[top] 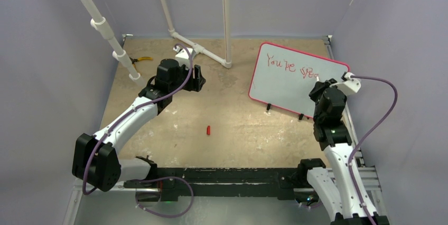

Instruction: Write a sentence on the whiteboard

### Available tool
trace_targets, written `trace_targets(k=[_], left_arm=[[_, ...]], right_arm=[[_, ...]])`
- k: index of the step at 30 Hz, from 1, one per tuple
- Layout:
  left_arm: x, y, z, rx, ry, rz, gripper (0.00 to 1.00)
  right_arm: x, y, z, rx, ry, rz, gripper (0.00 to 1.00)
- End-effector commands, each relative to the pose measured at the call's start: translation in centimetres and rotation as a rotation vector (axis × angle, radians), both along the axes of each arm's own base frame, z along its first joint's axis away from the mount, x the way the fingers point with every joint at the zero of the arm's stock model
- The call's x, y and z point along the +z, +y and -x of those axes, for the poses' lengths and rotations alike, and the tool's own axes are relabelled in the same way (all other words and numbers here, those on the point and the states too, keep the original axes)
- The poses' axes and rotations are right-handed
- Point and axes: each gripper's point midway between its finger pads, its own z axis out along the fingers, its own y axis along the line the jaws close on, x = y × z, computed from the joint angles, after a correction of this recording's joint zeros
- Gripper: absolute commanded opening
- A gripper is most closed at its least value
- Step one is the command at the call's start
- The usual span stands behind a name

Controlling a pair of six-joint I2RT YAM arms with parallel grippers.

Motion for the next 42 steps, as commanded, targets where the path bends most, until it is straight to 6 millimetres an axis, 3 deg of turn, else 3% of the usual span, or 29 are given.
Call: trace_targets(k=[1,20,42], left_arm=[[1.7,-0.1,-0.1,-0.004,-0.051,0.035,0.57],[2.0,0.0,0.0,-0.004,-0.059,0.037,0.57],[2.5,-0.1,0.1,-0.009,-0.068,0.044,0.57]], right_arm=[[3.2,-0.6,1.2,-0.027,-0.114,0.009,0.00],[4.2,-1.3,-0.1,-0.069,-0.097,0.022,0.00],[2.9,-1.7,-0.1,-0.093,-0.052,0.016,0.00]])
